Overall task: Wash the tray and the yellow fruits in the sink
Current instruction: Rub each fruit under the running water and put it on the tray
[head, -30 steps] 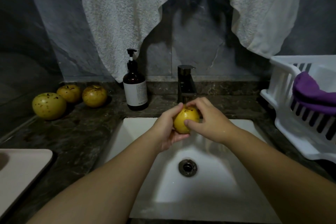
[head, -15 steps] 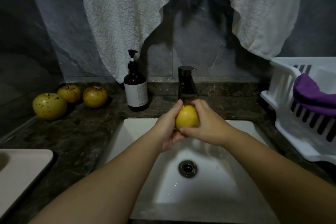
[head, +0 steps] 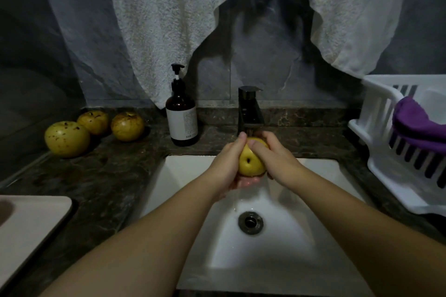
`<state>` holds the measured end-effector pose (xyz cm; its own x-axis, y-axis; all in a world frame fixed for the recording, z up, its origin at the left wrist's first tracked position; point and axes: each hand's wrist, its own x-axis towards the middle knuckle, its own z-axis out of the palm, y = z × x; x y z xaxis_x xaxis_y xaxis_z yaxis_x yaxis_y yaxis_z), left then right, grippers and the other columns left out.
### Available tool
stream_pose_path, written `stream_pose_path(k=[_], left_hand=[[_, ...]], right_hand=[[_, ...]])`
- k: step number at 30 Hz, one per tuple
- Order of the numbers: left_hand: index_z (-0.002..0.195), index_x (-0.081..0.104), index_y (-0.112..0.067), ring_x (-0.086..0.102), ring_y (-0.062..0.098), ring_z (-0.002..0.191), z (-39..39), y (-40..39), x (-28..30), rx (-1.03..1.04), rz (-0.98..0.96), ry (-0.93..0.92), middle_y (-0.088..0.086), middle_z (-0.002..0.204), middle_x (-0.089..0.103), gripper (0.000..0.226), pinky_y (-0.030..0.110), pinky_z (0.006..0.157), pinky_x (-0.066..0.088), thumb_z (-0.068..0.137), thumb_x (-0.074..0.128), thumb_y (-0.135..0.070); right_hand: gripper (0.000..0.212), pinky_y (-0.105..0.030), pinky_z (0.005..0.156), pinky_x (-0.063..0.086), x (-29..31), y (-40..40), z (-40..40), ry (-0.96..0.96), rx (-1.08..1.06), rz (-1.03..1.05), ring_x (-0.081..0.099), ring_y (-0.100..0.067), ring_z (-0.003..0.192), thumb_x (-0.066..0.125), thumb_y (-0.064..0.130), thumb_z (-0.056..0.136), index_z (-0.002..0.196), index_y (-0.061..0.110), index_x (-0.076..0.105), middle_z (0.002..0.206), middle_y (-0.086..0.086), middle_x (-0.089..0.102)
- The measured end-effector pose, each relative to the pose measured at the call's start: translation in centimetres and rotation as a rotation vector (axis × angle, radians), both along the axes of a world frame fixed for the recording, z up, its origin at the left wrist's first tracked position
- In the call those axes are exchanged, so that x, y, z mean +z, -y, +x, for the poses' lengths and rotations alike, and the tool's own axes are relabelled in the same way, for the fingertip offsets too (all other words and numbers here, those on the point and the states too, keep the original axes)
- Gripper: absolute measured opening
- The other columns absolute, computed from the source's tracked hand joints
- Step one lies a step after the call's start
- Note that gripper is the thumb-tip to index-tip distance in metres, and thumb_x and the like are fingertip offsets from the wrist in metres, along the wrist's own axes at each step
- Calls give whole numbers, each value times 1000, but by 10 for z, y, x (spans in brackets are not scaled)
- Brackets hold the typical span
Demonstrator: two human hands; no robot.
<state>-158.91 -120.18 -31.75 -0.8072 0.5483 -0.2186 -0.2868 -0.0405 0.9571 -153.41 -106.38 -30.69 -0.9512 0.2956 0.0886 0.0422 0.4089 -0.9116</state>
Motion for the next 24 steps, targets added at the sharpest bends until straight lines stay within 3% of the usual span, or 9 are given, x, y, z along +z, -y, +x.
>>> stream_pose_path(k=[3,6,8,10,13,15,20,24], left_hand=[[131,60,-19,78,28,74,-1,1,2,-46,-115,45,21,99,78,76,29,52,59,95,36,-81],[134,55,-28,77,38,96,2,2,2,-91,-68,39,22,108,77,59,37,75,60,98,42,-74],[133,46,-39,76,38,97,4,1,2,-87,-48,-4,18,112,77,44,34,70,59,99,51,-67],[130,46,-43,77,32,86,4,-1,1,-80,-102,-83,12,107,78,44,29,61,54,97,49,-72],[126,51,-41,62,17,57,0,-2,1,-16,-171,-177,7,87,70,57,26,55,46,91,37,-85],[121,53,-41,58,15,52,-3,-3,-1,14,-170,-187,7,81,66,59,26,53,45,91,32,-87],[132,53,-32,57,18,56,-4,-8,-5,39,-224,-169,14,88,62,74,26,51,45,93,20,-85],[127,56,-27,60,27,71,-9,-6,-2,84,-241,-154,18,97,62,71,28,52,44,97,23,-81]], right_hand=[[35,-23,52,48,-2,5,-3,29,-35,10,67,-15,87,45,69,96,114,42,58,103,4,67],[43,-23,48,42,2,7,-4,90,-76,-61,66,-19,69,37,67,100,110,33,62,89,-4,67],[47,-20,42,39,6,6,-4,141,-116,-141,60,-16,50,32,67,102,115,30,60,79,-7,62],[50,-21,40,37,8,5,-3,174,-115,-183,59,-17,43,33,69,100,122,30,55,78,-9,64],[46,-23,43,39,8,9,1,153,-65,-171,68,-21,53,44,72,95,128,40,44,100,-11,68],[44,-22,43,39,11,12,2,147,-57,-178,71,-24,57,48,70,94,127,40,45,103,-12,68],[52,-18,39,38,14,18,1,186,-101,-121,72,-22,54,52,76,88,119,35,49,93,-9,71],[42,-23,45,40,10,17,4,199,-17,-234,73,-25,61,54,59,94,127,34,46,96,-15,73]])
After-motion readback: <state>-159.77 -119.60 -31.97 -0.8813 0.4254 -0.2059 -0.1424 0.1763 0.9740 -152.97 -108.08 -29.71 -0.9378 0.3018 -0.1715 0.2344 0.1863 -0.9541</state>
